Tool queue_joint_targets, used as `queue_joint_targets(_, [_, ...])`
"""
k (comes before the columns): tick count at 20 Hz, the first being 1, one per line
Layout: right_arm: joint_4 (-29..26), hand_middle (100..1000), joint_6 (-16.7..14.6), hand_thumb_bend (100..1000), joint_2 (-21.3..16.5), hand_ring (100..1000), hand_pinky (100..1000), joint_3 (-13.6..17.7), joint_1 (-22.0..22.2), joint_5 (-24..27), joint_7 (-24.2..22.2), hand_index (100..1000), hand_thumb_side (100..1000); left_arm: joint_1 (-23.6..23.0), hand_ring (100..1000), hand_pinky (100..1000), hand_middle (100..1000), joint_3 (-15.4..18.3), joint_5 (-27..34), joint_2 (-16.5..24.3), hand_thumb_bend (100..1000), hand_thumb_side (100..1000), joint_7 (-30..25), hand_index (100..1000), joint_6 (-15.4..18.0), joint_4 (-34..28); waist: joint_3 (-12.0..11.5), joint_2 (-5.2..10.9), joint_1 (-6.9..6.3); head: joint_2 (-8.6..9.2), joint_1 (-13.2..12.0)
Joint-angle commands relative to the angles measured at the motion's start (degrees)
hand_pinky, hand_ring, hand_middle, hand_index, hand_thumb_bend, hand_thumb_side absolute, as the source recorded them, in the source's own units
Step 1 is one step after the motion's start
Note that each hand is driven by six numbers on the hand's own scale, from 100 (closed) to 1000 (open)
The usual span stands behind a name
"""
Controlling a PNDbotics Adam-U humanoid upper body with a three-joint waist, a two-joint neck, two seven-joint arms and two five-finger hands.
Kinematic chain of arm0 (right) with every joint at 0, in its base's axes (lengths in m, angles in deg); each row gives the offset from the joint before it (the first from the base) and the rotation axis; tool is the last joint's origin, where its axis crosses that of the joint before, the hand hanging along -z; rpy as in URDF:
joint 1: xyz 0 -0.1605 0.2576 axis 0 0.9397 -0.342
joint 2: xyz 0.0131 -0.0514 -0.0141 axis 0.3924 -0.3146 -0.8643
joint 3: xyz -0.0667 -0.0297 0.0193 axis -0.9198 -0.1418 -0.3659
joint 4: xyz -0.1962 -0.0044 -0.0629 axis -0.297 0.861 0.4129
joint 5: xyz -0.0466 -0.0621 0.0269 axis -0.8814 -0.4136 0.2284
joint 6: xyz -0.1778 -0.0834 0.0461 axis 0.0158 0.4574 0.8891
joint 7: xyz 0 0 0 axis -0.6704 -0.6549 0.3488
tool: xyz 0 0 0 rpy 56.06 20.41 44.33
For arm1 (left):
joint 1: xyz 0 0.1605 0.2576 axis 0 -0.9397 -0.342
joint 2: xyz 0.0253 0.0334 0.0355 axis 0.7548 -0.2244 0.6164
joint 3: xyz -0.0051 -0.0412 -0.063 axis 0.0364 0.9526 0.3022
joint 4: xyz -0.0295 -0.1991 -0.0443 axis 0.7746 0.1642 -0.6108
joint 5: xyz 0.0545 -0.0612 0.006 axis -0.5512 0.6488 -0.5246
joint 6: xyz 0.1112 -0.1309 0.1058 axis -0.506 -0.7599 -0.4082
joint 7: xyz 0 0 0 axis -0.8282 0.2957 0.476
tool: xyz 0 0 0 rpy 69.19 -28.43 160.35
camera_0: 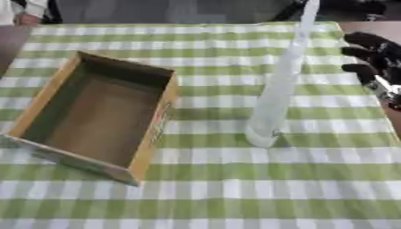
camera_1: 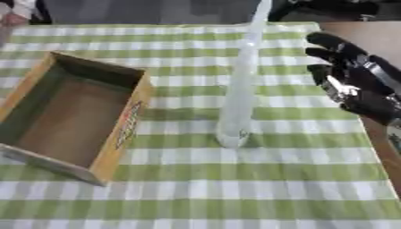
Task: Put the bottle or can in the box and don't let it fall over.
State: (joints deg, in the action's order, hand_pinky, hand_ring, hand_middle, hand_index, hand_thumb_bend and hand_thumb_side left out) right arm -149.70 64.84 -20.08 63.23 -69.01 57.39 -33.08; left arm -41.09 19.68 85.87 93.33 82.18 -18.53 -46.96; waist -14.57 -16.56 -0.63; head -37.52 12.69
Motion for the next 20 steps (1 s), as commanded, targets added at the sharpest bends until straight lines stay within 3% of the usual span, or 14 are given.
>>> queue_joint_targets(1, [-1.1, 1000, -0.7, 100, -1.8, 1000, 924, 0.2, -0.2, -0.6, -1.3, 1000, 478, -0.1, 789, 1000, 962, 0.8, -0.1, 1.7, 100, 851, 0.2, 849, 0.0, -1.1, -0.1, 0.67, 0.02, 0.07, 0.0])
queue_joint_targets(12, [-0.1, 1000, -0.9, 100, -2.8, 1000, 940, -3.2, -1.9, -2.7, -7.2, 1000, 485, 0.1, 789, 1000, 963, 0.6, 0.0, 1.7, 100, 852, -0.1, 849, -0.1, -1.1, -0.5, 0.64, 0.06, 0.61, 0.5])
queue_joint_targets(20, [2.6, 1000, 0.2, 100, -3.0, 1000, 956, -4.6, -4.5, -2.7, -8.3, 1000, 502, 0.1, 789, 1000, 963, 0.5, 0.1, 1.7, 100, 853, -0.2, 849, -0.1, -1.1, -0.8, 0.65, 0.0, 0.93, 0.7])
